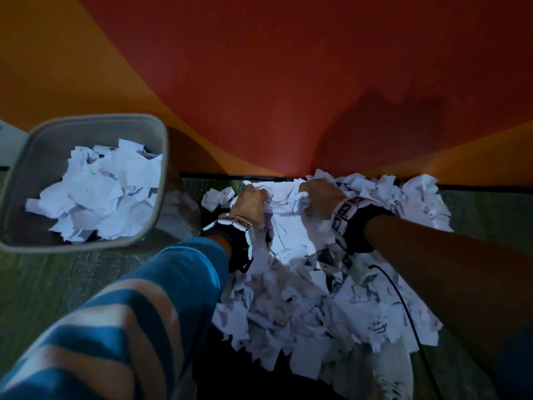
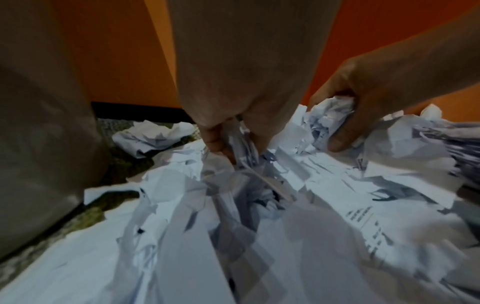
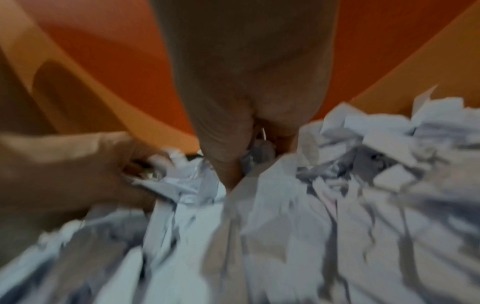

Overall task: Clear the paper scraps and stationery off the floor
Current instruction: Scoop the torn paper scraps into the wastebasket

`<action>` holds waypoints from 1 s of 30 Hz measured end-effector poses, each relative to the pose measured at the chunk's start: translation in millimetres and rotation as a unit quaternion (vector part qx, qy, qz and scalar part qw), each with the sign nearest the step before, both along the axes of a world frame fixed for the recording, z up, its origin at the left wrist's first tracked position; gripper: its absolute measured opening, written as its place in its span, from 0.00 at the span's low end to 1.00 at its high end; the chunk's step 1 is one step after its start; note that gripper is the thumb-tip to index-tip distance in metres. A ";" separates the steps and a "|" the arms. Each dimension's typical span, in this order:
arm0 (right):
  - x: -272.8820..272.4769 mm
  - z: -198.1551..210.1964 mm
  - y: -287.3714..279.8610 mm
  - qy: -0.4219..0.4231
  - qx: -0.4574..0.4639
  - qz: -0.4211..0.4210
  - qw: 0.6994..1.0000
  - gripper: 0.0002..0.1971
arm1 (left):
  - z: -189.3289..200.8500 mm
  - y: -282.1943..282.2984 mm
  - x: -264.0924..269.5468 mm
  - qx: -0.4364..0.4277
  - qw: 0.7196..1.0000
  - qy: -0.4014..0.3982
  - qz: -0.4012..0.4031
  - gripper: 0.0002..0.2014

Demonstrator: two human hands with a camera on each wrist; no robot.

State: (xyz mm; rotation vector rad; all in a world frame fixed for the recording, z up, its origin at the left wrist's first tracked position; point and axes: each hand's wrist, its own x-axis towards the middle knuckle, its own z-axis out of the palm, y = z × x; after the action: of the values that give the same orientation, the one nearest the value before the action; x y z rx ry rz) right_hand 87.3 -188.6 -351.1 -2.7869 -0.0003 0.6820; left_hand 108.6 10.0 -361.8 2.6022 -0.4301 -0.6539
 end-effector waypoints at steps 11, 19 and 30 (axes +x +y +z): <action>28.5 136.9 -12.9 0.021 0.044 -0.069 0.996 0.36 | 137.2 8.9 20.1 0.013 0.998 0.022 0.049 0.20; 30.8 256.2 15.9 0.029 0.090 -0.026 0.995 0.29 | 272.8 62.9 20.8 -0.007 0.997 -0.042 0.068 0.16; 29.8 304.8 140.8 -0.007 0.180 -0.010 0.984 0.27 | 308.7 212.6 -6.7 0.006 0.981 -0.051 0.187 0.07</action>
State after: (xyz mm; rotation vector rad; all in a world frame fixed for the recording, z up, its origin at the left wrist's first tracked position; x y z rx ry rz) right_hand 117.1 -47.7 -46.3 -2.4403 -0.0900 0.5918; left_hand 101.9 222.6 -53.1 2.6335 0.0396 -0.3970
